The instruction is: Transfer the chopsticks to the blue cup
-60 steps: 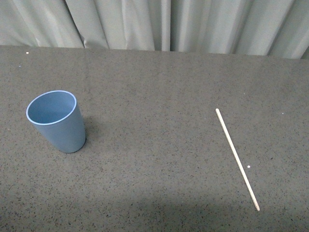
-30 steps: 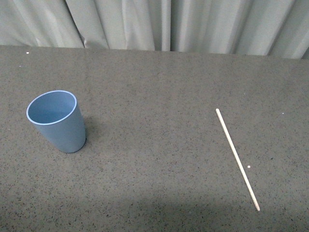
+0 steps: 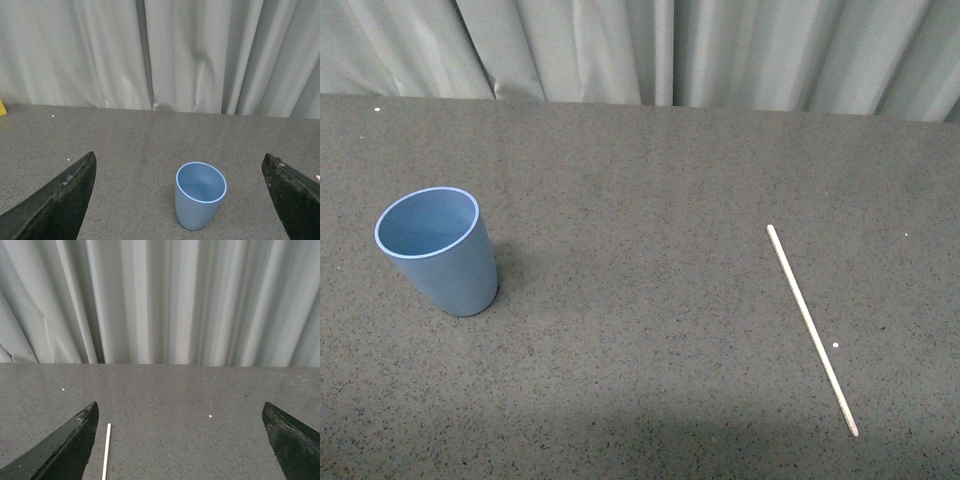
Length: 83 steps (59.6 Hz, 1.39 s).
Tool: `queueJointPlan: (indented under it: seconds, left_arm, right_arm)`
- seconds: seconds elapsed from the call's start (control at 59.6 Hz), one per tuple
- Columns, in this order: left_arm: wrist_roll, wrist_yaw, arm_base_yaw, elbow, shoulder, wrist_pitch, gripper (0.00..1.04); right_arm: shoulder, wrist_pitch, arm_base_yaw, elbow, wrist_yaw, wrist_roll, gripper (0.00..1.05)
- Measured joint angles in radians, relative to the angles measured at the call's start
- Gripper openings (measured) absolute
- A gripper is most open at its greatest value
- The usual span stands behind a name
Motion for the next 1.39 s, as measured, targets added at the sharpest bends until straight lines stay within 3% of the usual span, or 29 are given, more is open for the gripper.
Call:
queueJointPlan:
  seconds: [0.252, 0.285, 0.336, 0.386, 0.453, 0.554, 0.822, 1.174, 1.393]
  left_arm:
    - [0.000, 0.000, 0.000, 0.000, 0.000, 0.000, 0.98]
    - [0.000, 0.000, 0.000, 0.000, 0.000, 0.000, 0.98]
    - [0.000, 0.000, 0.000, 0.000, 0.000, 0.000, 0.98]
    - [0.000, -0.001, 0.000, 0.000, 0.000, 0.000, 0.98]
    - [0.000, 0.000, 0.000, 0.000, 0.000, 0.000, 0.98]
    - [0.000, 0.000, 0.000, 0.000, 0.000, 0.000, 0.98]
    - [0.000, 0.000, 0.000, 0.000, 0.000, 0.000, 0.98]
    - [0.000, 0.000, 0.000, 0.000, 0.000, 0.000, 0.98]
    - [0.000, 0.000, 0.000, 0.000, 0.000, 0.000, 0.98]
  right_arm:
    - [0.000, 0.000, 0.000, 0.000, 0.001, 0.000, 0.95]
    - [0.007, 0.021, 0.018, 0.000, 0.056, -0.035, 0.95]
    - [0.069, 0.109, 0.068, 0.004, 0.219, -0.139, 0.95]
    - [0.139, 0.143, 0.086, 0.014, 0.274, -0.207, 0.95]
    - [0.306, 0.202, 0.102, 0.047, 0.254, -0.271, 0.95]
    - [0.572, 0.237, 0.118, 0.140, 0.195, -0.253, 0.95]
    - [1.346, 0.125, 0.163, 0.544, 0.078, -0.087, 0.95]
    - [1.853, -0.136, 0.212, 0.931, 0.021, 0.053, 0.95]
    - [2.036, -0.216, 0.239, 1.098, 0.023, 0.100, 0.95]
